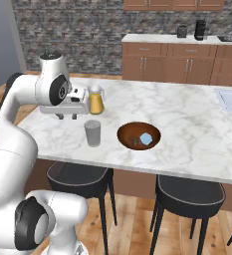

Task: There are two ice cubes in the ice bowl. Place both ice cubes in the glass cup.

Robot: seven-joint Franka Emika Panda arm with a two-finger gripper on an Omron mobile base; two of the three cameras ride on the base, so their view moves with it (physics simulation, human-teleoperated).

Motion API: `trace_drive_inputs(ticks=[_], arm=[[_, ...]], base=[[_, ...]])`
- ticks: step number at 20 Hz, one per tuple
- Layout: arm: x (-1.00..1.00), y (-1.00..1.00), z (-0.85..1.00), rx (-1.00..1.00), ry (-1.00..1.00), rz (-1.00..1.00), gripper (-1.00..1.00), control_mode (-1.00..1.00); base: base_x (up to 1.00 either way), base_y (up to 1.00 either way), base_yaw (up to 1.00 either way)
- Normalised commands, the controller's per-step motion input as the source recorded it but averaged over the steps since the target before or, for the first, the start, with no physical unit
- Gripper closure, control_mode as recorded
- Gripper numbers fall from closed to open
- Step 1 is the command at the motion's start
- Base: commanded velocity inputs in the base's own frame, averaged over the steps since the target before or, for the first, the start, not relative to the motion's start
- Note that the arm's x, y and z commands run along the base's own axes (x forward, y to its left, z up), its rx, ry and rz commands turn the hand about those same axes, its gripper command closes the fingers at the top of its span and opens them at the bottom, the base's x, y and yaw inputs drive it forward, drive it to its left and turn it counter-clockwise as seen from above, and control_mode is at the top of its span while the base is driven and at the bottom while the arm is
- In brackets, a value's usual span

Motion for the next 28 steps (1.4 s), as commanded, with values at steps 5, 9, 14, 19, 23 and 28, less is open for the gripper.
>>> trace_drive_inputs(ticks=[5, 9, 14, 19, 23, 28], arm=[[0.02, -0.42, -0.02, 0.0, 0.06, -0.16, -1.0, -1.0], [0.04, -0.9, -0.14, 0.0, 0.06, -0.28, -1.0, -1.0], [0.18, -0.94, -0.24, 0.0, 0.02, -0.3, -1.0, -1.0], [0.33, -0.66, -0.29, 0.0, 0.0, -0.15, -1.0, -1.0], [0.43, -0.42, -0.34, 0.0, 0.02, -0.05, -1.0, -1.0], [0.51, -0.33, -0.39, 0.0, 0.04, -0.08, -1.0, -1.0]], base=[[0.0, 0.0, 0.0], [0.0, 0.0, 0.0], [0.0, 0.0, 0.0], [0.0, 0.0, 0.0], [0.0, 0.0, 0.0], [0.0, 0.0, 0.0]])
